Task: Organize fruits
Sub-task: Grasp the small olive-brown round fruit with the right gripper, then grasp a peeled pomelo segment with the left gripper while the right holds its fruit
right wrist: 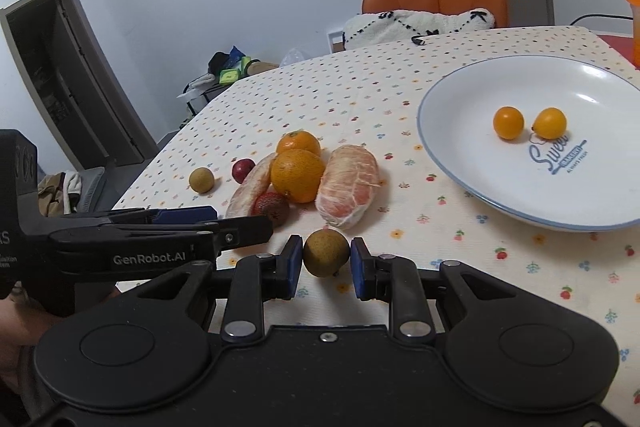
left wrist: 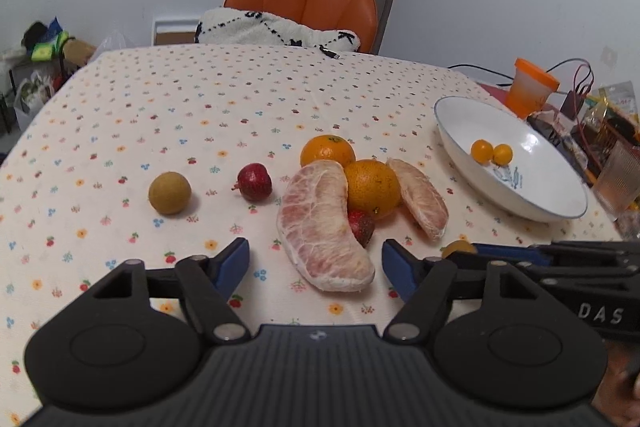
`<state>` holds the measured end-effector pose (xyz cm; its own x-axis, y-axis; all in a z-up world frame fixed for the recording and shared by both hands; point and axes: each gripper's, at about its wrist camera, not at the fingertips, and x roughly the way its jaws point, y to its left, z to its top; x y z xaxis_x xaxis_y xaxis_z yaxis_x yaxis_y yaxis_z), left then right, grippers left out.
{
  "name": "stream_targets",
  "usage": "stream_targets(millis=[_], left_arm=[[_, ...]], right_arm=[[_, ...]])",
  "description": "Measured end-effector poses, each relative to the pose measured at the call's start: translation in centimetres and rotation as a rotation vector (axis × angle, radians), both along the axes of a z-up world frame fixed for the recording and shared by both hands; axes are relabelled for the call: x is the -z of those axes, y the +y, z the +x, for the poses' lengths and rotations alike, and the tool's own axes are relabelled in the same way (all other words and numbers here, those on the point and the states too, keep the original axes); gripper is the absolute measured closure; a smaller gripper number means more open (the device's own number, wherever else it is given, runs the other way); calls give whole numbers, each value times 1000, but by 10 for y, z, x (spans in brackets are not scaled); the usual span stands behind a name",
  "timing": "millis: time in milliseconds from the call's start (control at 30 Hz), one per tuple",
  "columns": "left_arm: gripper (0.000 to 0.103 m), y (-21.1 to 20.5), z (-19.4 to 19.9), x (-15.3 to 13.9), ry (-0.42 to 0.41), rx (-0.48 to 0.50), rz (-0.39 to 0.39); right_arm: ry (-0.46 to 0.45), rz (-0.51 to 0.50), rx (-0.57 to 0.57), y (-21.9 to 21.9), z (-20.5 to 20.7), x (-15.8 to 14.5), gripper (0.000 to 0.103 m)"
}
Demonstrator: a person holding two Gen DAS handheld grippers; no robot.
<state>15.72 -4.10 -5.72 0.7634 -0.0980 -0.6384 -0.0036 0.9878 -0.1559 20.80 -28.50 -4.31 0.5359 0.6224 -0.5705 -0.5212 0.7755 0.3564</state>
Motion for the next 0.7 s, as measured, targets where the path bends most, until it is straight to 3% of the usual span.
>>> stream_targets(millis=[133, 433, 700], left_arm=[[62, 1, 1, -1, -3, 26, -2], [74, 19, -4, -5, -1, 20, -68], [76, 26, -10, -13, -25, 2, -67]], right_arm=[[2, -1, 5, 0, 0, 0, 79], [-5, -3, -4, 4, 3, -2, 79], [-19, -1, -12, 4, 0, -6, 79]])
